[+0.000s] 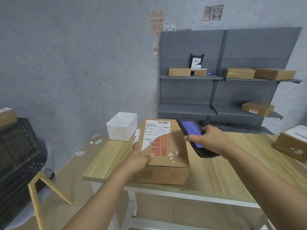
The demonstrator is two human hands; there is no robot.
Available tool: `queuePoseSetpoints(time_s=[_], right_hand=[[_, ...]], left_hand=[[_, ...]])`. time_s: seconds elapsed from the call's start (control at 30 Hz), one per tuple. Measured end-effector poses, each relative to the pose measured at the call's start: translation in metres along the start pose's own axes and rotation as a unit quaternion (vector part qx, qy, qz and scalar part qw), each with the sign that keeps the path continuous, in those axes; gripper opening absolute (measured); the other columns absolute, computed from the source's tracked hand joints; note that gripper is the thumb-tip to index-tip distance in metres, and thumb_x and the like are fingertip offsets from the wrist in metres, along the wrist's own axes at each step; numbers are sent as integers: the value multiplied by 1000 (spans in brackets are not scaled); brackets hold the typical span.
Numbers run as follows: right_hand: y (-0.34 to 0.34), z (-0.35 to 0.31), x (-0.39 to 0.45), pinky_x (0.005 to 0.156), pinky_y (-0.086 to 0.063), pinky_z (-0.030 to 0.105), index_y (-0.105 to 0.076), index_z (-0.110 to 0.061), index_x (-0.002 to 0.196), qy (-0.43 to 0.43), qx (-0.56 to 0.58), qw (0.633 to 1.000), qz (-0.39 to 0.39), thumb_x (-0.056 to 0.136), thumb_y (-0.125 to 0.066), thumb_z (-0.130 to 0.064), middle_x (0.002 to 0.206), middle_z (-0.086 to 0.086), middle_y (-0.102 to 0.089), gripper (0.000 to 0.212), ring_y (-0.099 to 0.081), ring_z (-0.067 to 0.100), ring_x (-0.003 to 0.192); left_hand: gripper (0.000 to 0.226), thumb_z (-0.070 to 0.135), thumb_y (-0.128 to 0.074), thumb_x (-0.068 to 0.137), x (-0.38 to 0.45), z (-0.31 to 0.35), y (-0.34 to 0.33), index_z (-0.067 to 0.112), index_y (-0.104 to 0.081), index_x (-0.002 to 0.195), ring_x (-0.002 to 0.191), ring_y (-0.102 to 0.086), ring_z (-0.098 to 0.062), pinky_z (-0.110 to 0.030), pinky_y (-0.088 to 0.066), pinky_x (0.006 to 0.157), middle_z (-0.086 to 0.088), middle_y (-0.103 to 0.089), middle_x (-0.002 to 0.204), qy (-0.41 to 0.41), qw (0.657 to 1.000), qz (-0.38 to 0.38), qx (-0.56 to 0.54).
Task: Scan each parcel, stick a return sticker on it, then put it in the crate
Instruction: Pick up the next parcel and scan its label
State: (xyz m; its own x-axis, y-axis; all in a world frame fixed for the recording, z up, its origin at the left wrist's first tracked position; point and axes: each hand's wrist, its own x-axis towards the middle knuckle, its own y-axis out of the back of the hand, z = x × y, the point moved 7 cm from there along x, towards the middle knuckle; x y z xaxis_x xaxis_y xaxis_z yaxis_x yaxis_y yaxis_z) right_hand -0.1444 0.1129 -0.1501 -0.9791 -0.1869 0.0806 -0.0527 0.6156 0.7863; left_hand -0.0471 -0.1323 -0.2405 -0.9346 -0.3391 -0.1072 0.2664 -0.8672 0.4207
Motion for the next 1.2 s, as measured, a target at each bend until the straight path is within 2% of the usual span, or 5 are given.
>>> queuePoseSetpoints(time_s=[0.13, 0.37, 0.6, 0.8, 1.2], right_hand=[[-9, -46, -25, 53, -45, 29, -54, -16, 79, 41, -91, 993, -62, 56, -73, -65, 82, 1, -59, 57, -56, 13, 67], [-14, -60, -47, 44, -35, 24, -42, -18, 71, 27, -106, 989, -97, 63, -73, -60, 77, -3, -47, 53, -49, 9, 61], [-1, -52, -53, 47, -37, 23, -51, -19, 73, 35, -96, 992, -79, 65, -70, -63, 73, -4, -52, 49, -50, 9, 62], [-2, -52, -52, 45, -34, 23, -54, -19, 73, 27, -82, 993, -82, 62, -67, -65, 72, -3, -55, 49, -54, 10, 60], [-3, -43, -43, 45, -37, 22, -58, -18, 73, 24, -81, 992, -97, 58, -67, -66, 70, -2, -58, 51, -57, 11, 57]], left_hand=[[75, 30, -63, 91, -7, 2, 0, 29, -15, 149, 124, -47, -16, -32, -39, 103, 10, -43, 142, -22, 1000, 3, -11], [78, 30, -64, 91, -12, 2, 0, 27, -13, 149, 128, -45, -16, -35, -38, 106, 11, -41, 143, -30, 1000, -1, -9], [79, 29, -64, 91, -12, 0, 0, 27, -11, 150, 130, -44, -17, -35, -36, 108, 9, -42, 144, -28, 1000, -3, -5], [82, 32, -64, 90, -11, -1, 0, 27, -9, 151, 132, -39, -15, -25, -33, 98, 11, -36, 148, -31, 999, -5, 5], [79, 32, -66, 89, -6, -5, 0, 29, -15, 150, 127, -44, -14, -31, -37, 104, 12, -45, 139, -31, 1000, 0, -3]])
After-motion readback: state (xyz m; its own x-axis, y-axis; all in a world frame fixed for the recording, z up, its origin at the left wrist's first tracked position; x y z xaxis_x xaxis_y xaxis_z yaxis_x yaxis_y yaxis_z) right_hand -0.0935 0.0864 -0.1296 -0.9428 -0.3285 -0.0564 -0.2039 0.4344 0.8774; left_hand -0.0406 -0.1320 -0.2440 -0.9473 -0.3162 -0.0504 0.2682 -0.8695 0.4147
